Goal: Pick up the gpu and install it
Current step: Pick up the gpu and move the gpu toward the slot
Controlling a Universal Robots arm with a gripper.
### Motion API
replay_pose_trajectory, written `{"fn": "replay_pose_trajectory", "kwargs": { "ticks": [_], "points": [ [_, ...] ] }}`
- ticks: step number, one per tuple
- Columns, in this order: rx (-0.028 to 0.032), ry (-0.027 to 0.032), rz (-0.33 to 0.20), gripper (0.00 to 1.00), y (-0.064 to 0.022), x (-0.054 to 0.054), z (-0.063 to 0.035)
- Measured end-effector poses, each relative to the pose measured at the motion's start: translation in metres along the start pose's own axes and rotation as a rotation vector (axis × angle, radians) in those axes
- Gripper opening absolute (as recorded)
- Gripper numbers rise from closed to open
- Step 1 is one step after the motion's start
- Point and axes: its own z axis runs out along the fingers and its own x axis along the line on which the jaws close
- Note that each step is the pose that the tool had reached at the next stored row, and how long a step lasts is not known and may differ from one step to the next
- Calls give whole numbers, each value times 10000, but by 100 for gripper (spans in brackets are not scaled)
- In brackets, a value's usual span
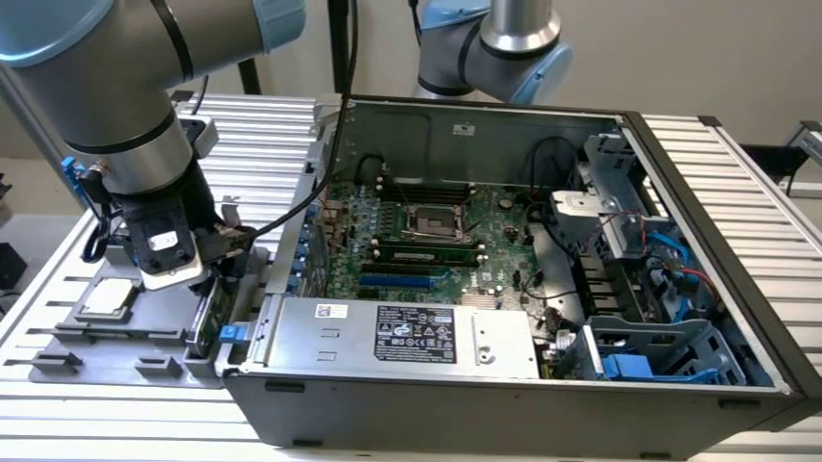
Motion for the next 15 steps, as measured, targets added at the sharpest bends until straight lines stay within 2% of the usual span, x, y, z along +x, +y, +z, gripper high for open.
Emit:
{"fn": "replay_pose_trajectory", "kwargs": {
  "ticks": [3,4,5,9,11,12,15],
  "points": [
    [-1,3,7,48,-2,0,7],
    [-4,3,8,46,-2,0,9],
    [-6,3,8,39,-2,0,11],
    [-10,2,9,39,-2,0,15],
    [-12,3,9,37,-2,0,16],
    [-13,3,9,29,-2,0,17],
    [-16,3,9,29,-2,0,19]
  ]
}}
